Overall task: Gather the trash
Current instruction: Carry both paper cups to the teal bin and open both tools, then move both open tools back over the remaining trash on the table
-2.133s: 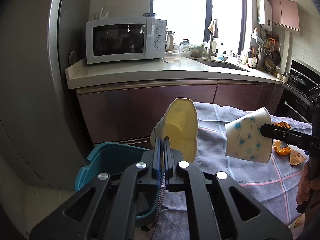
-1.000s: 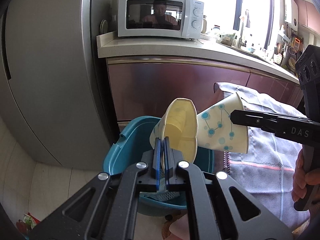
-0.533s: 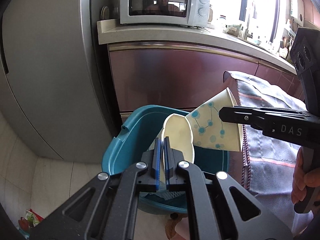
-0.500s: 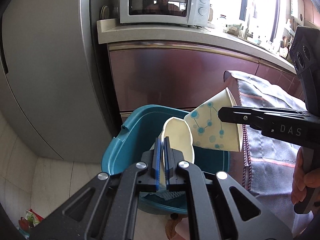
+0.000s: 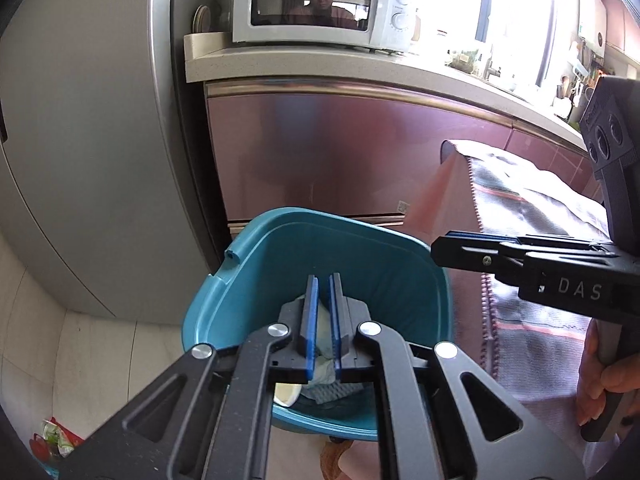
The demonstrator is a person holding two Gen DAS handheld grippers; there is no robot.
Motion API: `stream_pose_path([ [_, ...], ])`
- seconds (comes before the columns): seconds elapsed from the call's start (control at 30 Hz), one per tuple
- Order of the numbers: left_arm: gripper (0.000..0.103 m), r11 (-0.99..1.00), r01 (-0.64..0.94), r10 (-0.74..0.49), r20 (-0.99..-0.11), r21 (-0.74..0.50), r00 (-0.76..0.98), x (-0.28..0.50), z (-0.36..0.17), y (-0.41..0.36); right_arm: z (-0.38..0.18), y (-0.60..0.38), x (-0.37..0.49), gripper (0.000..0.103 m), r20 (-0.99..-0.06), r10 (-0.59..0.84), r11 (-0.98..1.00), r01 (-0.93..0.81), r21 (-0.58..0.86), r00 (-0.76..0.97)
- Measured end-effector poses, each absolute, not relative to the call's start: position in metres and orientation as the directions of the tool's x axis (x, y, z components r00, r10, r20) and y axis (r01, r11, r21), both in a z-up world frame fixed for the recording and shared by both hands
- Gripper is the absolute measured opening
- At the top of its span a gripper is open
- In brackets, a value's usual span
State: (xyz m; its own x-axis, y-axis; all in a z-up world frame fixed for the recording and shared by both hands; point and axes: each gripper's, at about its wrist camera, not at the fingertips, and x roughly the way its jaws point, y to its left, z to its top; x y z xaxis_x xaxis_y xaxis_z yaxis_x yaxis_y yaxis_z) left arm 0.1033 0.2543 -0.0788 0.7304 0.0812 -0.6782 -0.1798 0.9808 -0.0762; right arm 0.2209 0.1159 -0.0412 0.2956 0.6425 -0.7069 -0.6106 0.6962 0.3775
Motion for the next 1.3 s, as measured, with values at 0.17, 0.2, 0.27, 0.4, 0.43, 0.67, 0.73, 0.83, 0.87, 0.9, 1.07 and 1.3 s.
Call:
stream_pose_path([
  [0.17, 0.028, 0.986, -0.131, 0.037, -0.642, -0.099, 0.765, 0.093, -0.067, 0.242, -0.032, 0.095, 0.207, 0.019, -0.683, 0.657, 0.693, -0.612, 0.38, 0.32],
  [0.2, 0.03, 0.987, -0.12, 0.027, -0.634, -0.105, 0.773, 0.091, -0.063, 0.239, -0.029, 0.09, 0.204, 0.019, -0.678, 0.657, 0.695, -0.613, 0.375, 0.329],
  [0.27, 0.034, 0.989, -0.093, 0.004, -0.615, -0.113, 0.789, 0.087, -0.057, 0.232, -0.023, 0.081, 0.195, 0.02, -0.666, 0.662, 0.693, -0.618, 0.37, 0.343],
  [0.4, 0.044, 0.992, -0.031, -0.046, -0.573, -0.124, 0.819, 0.079, -0.042, 0.215, -0.011, 0.056, 0.177, 0.026, -0.637, 0.666, 0.698, -0.626, 0.348, 0.389],
  [0.43, 0.048, 0.992, -0.013, -0.061, -0.565, -0.127, 0.823, 0.077, -0.038, 0.209, -0.007, 0.049, 0.172, 0.028, -0.629, 0.666, 0.7, -0.628, 0.34, 0.402],
  [0.67, 0.069, 0.99, 0.09, -0.136, -0.521, -0.112, 0.843, 0.068, -0.022, 0.161, 0.003, -0.016, 0.138, 0.041, -0.583, 0.631, 0.755, -0.578, 0.31, 0.511],
  [0.73, 0.073, 0.985, 0.127, -0.17, -0.516, -0.117, 0.839, 0.067, -0.019, 0.145, 0.004, -0.041, 0.129, 0.045, -0.575, 0.61, 0.779, -0.546, 0.308, 0.545],
  [0.83, 0.076, 0.975, 0.188, -0.223, -0.517, -0.12, 0.827, 0.069, -0.018, 0.117, 0.006, -0.077, 0.118, 0.048, -0.571, 0.557, 0.824, -0.485, 0.293, 0.602],
  [0.87, 0.076, 0.971, 0.208, -0.239, -0.518, -0.118, 0.821, 0.07, -0.019, 0.106, 0.006, -0.089, 0.116, 0.049, -0.57, 0.538, 0.838, -0.462, 0.289, 0.621],
  [0.9, 0.076, 0.966, 0.229, -0.257, -0.52, -0.119, 0.814, 0.072, -0.019, 0.094, 0.006, -0.103, 0.112, 0.051, -0.569, 0.518, 0.852, -0.439, 0.284, 0.639],
  [1.07, 0.076, 0.935, 0.331, -0.345, -0.54, -0.127, 0.767, 0.083, -0.024, 0.039, 0.007, -0.17, 0.093, 0.052, -0.559, 0.414, 0.91, -0.309, 0.276, 0.718],
  [1.3, 0.076, 0.891, 0.435, -0.421, -0.588, -0.127, 0.691, 0.101, -0.034, -0.029, 0.009, -0.248, 0.072, 0.059, -0.54, 0.255, 0.958, -0.135, 0.252, 0.802],
])
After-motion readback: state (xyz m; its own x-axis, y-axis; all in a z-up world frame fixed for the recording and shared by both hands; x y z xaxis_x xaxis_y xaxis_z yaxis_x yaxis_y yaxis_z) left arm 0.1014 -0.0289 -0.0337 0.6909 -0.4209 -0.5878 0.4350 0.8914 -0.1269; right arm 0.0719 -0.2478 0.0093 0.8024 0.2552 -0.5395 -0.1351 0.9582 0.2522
